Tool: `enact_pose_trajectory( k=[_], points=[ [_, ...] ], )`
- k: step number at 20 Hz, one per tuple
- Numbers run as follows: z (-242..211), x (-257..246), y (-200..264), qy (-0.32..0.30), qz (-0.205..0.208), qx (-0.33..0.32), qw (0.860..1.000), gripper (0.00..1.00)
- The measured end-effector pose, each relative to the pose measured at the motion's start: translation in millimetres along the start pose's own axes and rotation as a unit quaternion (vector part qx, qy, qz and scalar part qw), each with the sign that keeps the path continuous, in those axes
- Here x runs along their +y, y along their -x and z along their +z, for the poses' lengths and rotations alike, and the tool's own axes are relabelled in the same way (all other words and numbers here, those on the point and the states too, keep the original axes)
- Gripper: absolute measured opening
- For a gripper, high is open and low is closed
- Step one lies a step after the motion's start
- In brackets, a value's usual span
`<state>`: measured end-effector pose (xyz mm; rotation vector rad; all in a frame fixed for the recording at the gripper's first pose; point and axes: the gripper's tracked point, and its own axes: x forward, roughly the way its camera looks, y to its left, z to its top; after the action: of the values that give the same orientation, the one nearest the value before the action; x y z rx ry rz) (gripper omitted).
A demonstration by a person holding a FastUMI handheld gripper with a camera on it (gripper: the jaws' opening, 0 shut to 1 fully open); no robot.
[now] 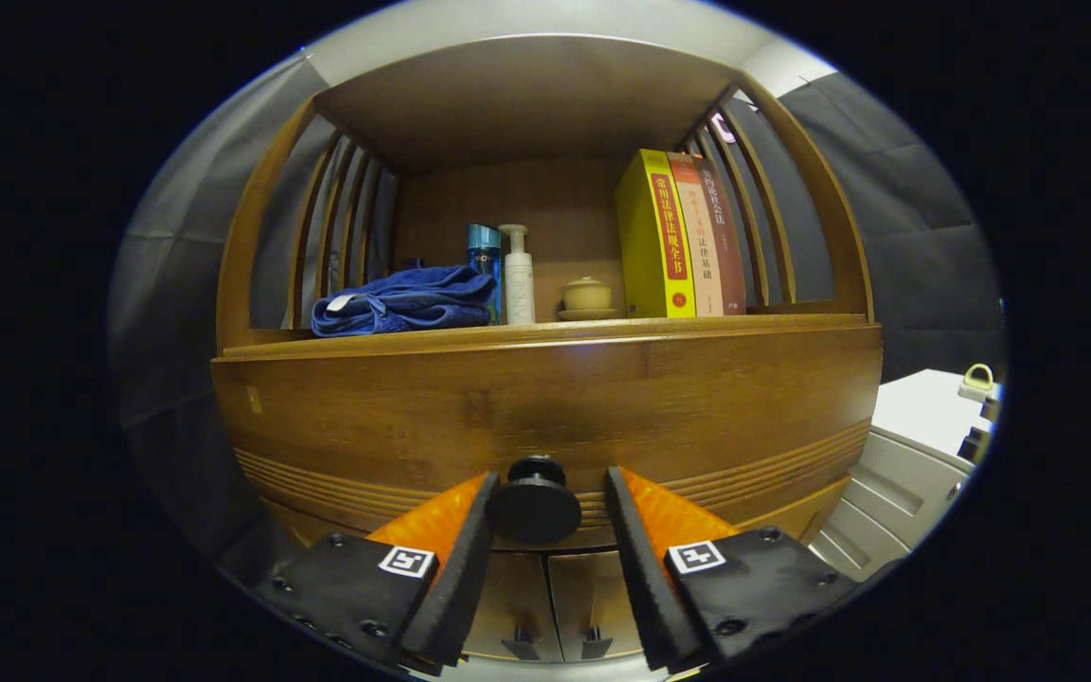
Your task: Pull open the drawer, take out the items inside it, and place them on the countertop above the cabinet.
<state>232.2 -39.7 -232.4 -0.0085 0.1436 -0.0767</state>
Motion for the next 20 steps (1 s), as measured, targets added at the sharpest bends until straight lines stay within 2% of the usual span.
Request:
enact_pose_trajectory(
  k=[3, 8, 10, 11, 20],
  points=[
    [1, 7, 0, 0.019, -0.004, -0.002, 1.000, 0.61],
    [-1, 6, 1, 0.005, -0.008, 0.009, 1.000, 0.39],
    [-2, 6, 5, 0.013, -0.010, 0.015, 1.000, 0.39],
    [-2, 6, 9, 0.007, -0.010, 0.015, 1.000, 0.35],
    [-6, 7, 87, -0.020, -0.014, 0.038, 0.999, 0.35]
  ],
)
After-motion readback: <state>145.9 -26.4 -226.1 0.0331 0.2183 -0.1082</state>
